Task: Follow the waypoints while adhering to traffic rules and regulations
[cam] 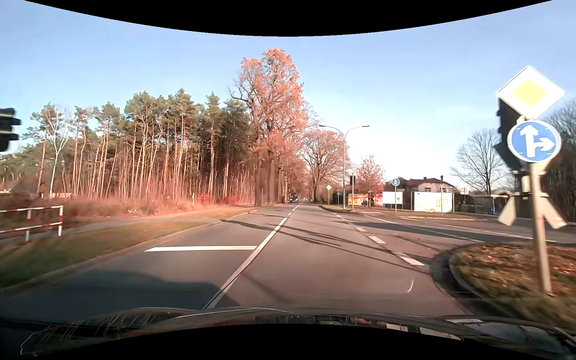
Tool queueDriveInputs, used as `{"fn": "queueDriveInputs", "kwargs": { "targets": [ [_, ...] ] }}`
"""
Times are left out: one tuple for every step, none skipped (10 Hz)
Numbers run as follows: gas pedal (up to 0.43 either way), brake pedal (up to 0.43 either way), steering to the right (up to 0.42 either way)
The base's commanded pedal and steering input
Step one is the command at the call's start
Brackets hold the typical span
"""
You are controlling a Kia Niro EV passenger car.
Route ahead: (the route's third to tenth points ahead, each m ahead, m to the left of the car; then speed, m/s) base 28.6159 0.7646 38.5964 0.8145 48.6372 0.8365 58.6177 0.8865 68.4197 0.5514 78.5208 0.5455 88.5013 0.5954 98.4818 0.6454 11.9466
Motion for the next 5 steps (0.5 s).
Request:
{"fn": "queueDriveInputs", "kwargs": {
  "targets": [
    [0.15, 0.0, 0.01],
    [0.177, 0.0, 0.012],
    [0.177, 0.0, 0.011],
    [0.177, 0.0, 0.01],
    [0.177, 0.0, 0.009]
  ]
}}
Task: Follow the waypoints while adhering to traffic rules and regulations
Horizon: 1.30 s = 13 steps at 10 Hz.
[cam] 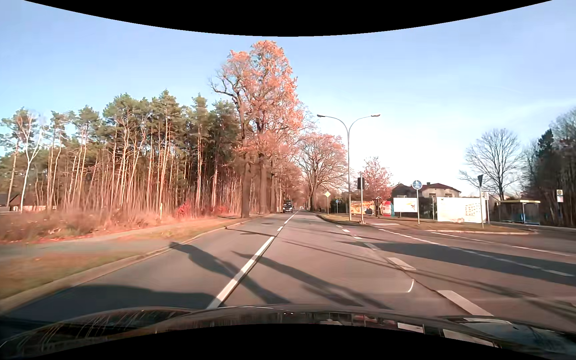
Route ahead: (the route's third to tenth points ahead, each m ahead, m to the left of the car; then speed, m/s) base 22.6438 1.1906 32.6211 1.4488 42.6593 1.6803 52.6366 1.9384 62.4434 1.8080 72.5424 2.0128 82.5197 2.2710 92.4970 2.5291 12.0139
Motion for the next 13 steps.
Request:
{"fn": "queueDriveInputs", "kwargs": {
  "targets": [
    [0.177, 0.0, 0.005],
    [0.177, 0.0, 0.003],
    [0.177, 0.0, 0.0],
    [0.177, 0.0, -0.004],
    [0.177, 0.0, -0.006],
    [0.177, 0.0, -0.006],
    [0.177, 0.0, -0.005],
    [0.177, 0.0, -0.004],
    [0.177, 0.0, -0.004],
    [0.177, 0.0, -0.003],
    [0.177, 0.0, -0.003],
    [0.177, 0.0, -0.003],
    [0.177, 0.0, -0.003]
  ]
}}
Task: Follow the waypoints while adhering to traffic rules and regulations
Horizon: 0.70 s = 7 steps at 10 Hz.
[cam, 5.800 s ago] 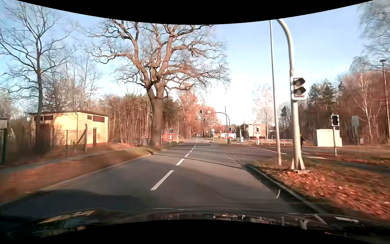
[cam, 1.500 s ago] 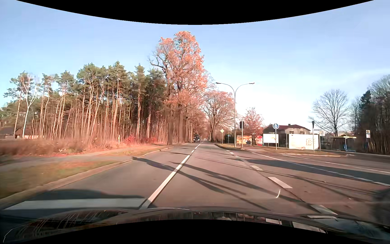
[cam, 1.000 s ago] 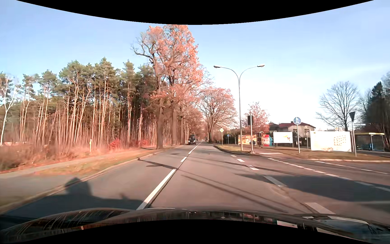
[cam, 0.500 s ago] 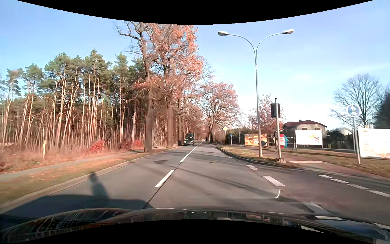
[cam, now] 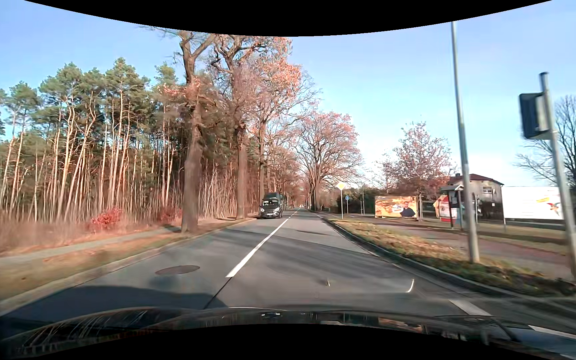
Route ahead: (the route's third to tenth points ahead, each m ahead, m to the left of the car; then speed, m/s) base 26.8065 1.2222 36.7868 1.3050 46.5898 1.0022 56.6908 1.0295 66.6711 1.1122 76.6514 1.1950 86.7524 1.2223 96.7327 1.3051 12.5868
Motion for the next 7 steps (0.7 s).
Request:
{"fn": "queueDriveInputs", "kwargs": {
  "targets": [
    [0.177, 0.0, -0.003],
    [0.177, 0.0, -0.003],
    [0.177, 0.0, -0.003],
    [0.177, 0.0, -0.003],
    [0.177, 0.0, -0.003],
    [0.177, 0.0, -0.003],
    [0.177, 0.0, -0.003]
  ]
}}
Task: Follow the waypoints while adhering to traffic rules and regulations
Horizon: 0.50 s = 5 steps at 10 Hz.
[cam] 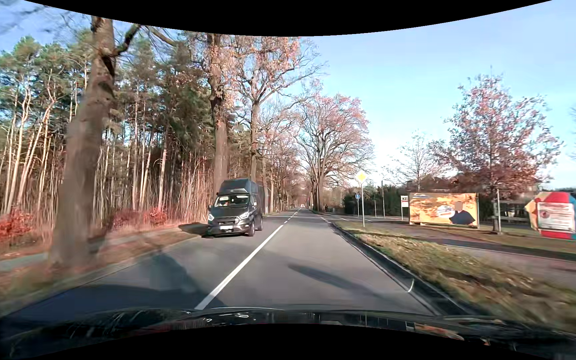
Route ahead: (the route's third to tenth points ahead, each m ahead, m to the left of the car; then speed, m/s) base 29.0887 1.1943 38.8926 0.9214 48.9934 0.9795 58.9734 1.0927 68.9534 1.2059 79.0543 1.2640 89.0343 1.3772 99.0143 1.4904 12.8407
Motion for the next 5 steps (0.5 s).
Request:
{"fn": "queueDriveInputs", "kwargs": {
  "targets": [
    [0.177, 0.0, -0.003],
    [0.177, 0.0, -0.003],
    [0.177, 0.0, -0.003],
    [0.177, 0.0, -0.003],
    [0.169, 0.0, -0.003]
  ]
}}
